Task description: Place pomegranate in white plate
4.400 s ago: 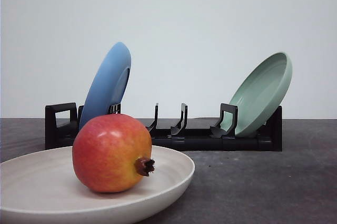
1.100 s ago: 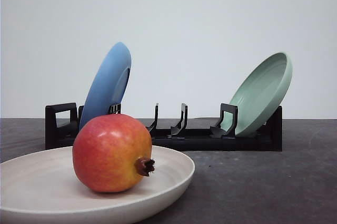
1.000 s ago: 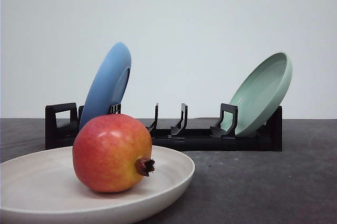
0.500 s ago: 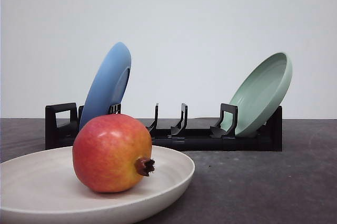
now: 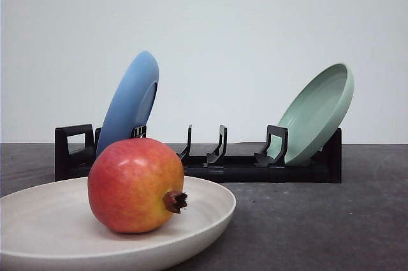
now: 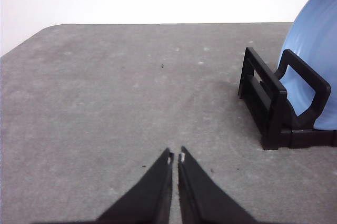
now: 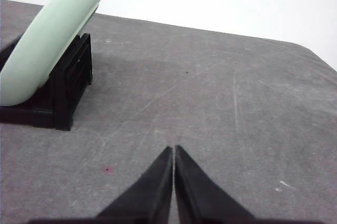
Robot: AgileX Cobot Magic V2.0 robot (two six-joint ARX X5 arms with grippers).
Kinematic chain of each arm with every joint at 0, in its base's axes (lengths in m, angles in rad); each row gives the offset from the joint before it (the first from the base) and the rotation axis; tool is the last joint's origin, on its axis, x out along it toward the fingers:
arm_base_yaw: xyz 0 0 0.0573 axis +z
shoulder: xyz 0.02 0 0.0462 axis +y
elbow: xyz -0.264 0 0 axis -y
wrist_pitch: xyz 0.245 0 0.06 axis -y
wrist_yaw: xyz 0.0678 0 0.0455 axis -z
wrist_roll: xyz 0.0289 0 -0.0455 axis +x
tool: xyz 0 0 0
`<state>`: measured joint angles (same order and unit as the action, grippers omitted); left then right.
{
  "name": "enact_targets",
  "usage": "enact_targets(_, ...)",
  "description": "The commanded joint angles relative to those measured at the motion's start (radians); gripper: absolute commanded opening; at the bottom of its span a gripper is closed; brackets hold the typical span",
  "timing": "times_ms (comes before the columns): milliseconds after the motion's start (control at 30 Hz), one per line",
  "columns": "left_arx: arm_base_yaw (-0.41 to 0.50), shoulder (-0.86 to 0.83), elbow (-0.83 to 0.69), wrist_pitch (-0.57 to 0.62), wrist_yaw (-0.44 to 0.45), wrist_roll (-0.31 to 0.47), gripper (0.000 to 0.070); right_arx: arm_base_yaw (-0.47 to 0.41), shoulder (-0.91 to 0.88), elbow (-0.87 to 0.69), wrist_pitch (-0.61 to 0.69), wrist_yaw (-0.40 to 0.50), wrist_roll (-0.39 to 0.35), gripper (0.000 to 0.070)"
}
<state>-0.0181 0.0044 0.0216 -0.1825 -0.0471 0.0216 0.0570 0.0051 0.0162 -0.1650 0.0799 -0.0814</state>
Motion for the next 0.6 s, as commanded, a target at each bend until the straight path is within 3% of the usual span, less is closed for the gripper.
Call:
enact_targets(0,-0.002,-0.002,-0.01,-0.005,0.001,-0.007,0.0,-0.002,-0.002,-0.005,0.008,0.0,0.003,0.0)
enact_targets(567,-0.002,-0.002,-0.01,-0.005,0.001,-0.007,0.0,-0.002,-0.002,-0.005,0.008,0.0,0.003,0.0)
